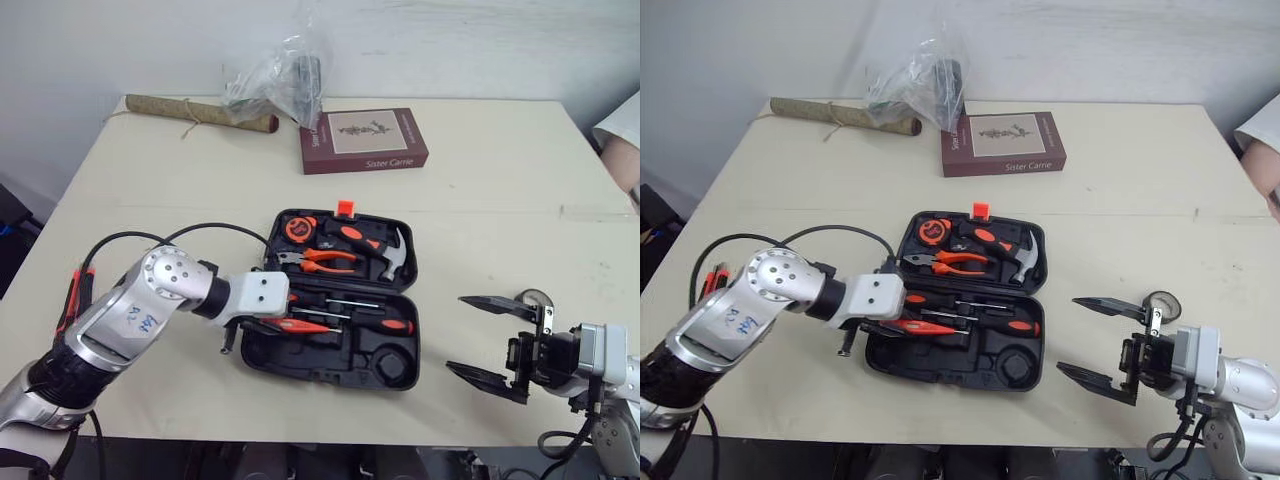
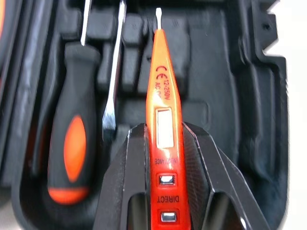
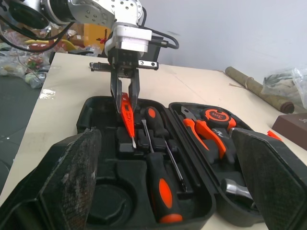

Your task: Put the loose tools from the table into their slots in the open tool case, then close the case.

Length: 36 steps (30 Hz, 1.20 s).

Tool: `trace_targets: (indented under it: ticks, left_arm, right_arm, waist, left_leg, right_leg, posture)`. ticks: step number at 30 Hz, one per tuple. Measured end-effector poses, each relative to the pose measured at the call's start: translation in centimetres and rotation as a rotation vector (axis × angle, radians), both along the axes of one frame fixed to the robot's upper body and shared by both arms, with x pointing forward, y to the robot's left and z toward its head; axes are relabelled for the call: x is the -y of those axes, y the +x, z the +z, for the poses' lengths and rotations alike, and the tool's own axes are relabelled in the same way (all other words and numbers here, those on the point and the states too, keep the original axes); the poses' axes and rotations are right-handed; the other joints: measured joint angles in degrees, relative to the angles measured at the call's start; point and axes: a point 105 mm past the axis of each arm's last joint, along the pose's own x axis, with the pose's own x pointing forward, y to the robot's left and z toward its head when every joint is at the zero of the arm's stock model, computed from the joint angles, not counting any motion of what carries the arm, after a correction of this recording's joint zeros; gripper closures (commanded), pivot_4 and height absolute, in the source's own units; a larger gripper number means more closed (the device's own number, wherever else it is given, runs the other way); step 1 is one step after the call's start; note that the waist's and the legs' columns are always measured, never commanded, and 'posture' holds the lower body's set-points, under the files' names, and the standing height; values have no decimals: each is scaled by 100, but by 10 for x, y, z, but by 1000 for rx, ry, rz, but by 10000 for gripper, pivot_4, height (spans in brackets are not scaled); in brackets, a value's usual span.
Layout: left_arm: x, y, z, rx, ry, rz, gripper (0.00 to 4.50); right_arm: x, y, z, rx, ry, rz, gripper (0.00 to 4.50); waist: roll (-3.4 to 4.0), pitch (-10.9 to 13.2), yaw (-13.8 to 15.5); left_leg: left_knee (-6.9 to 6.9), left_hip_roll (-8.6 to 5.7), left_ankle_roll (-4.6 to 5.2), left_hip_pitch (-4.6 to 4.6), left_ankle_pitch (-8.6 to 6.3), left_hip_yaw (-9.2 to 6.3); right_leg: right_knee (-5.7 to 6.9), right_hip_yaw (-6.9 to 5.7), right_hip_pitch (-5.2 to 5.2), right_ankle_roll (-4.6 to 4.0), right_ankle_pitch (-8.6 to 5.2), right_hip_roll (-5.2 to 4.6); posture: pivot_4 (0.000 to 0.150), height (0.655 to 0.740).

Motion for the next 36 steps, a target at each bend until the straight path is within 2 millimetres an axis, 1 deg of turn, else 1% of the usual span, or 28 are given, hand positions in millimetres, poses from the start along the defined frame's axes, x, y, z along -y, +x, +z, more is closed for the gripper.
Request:
trace_targets:
  ticks: [6, 12, 17, 24, 26, 27, 29, 31, 33, 34, 35, 36]
  left_arm:
    - [-1, 5, -2, 14, 38, 6, 41955]
    - [-2, 7, -2, 35, 93, -28, 41956]
    - [-2, 10, 0, 71, 145, -63, 41956]
    - [4, 12, -3, 82, 143, -69, 41956]
    - [5, 13, -3, 88, 139, -74, 31868]
    - [6, 13, -3, 90, 136, -76, 28390]
    - [6, 13, -3, 89, 130, -73, 19607]
    - [5, 16, 1, 99, 113, -54, 13551]
    - [8, 8, 6, 50, 76, -100, 13551]
    - [8, -1, 12, 11, 52, -133, 13551]
    - [7, -13, 26, -26, 39, -178, 13551]
    - [5, -17, 35, -30, 38, -191, 13551]
  right_arm:
    - [-6, 2, 6, -2, 3, -17, 0]
    - [-15, 5, 14, 2, 0, -13, 0]
    - [-15, 6, 14, -8, -4, -22, 0]
    - [-16, 7, 14, -14, -8, -27, 0]
    - [-16, 7, 14, -15, -8, -26, 0]
    - [-16, 6, 13, -17, -9, -25, 0]
    - [-16, 5, 13, -18, -12, -20, 0]
    - [-15, 3, 10, -33, -14, -19, 0]
    - [-13, 2, 7, -35, -19, -12, 0]
    - [-13, 2, 6, -34, -22, -7, 0]
    - [-10, 2, 2, -45, -23, -7, 0]
    - [-9, 2, 1, -50, -24, -7, 0]
  waist:
    - [0, 0, -5]
    - [0, 0, -15]
    - [0, 0, -22]
    - [-2, -2, -1]
    - [-2, -2, 0]
    - [-3, -3, 6]
    - [-3, -3, 12]
    - [-4, -3, 5]
    - [-4, -2, -27]
    - [-9, 0, -32]
    - [-15, 4, -31]
    - [-15, 4, -23]
  left_leg:
    - [1, 1, 1, 2, 3, -1]
    - [1, 1, 1, 3, 3, -1]
    - [2, 1, 1, 5, 4, 0]
    - [6, -2, 5, 7, 7, 0]
    - [6, -2, 5, 6, 7, -1]
    - [7, -3, 6, 6, 7, -1]
    - [8, -4, 7, 5, 8, -2]
    - [7, -3, 7, 3, 8, -4]
    - [6, 0, 7, 2, 8, -2]
    - [8, 2, 5, 0, 8, -3]
    - [9, 2, 5, 0, 9, -4]
    - [11, 0, 5, 0, 9, -4]
  right_leg:
    - [3, 0, 1, 0, 0, 0]
    - [4, 1, 1, 0, 0, 2]
    - [6, 1, 1, -1, 0, 3]
    - [9, 1, 4, 0, 0, -1]
    - [9, 1, 5, 0, 0, -2]
    - [9, 1, 6, 1, 0, -3]
    - [8, 0, 7, 2, 1, -4]
    - [8, -1, 6, 2, 1, -3]
    - [9, 1, 3, 2, 1, 0]
    - [11, -1, 2, 1, 1, 1]
    - [11, -1, 2, 1, 1, 1]
    - [12, 0, 2, 1, 1, -1]
  posture:
    - [1500, 7400]
    - [1500, 7400]
    - [1500, 7400]
    - [1500, 7400]
    - [1500, 7400]
    - [1500, 7400]
    - [1500, 7400]
    - [1500, 7400]
    - [1500, 7400]
    - [1500, 7400]
    - [1500, 7400]
    - [1500, 7400]
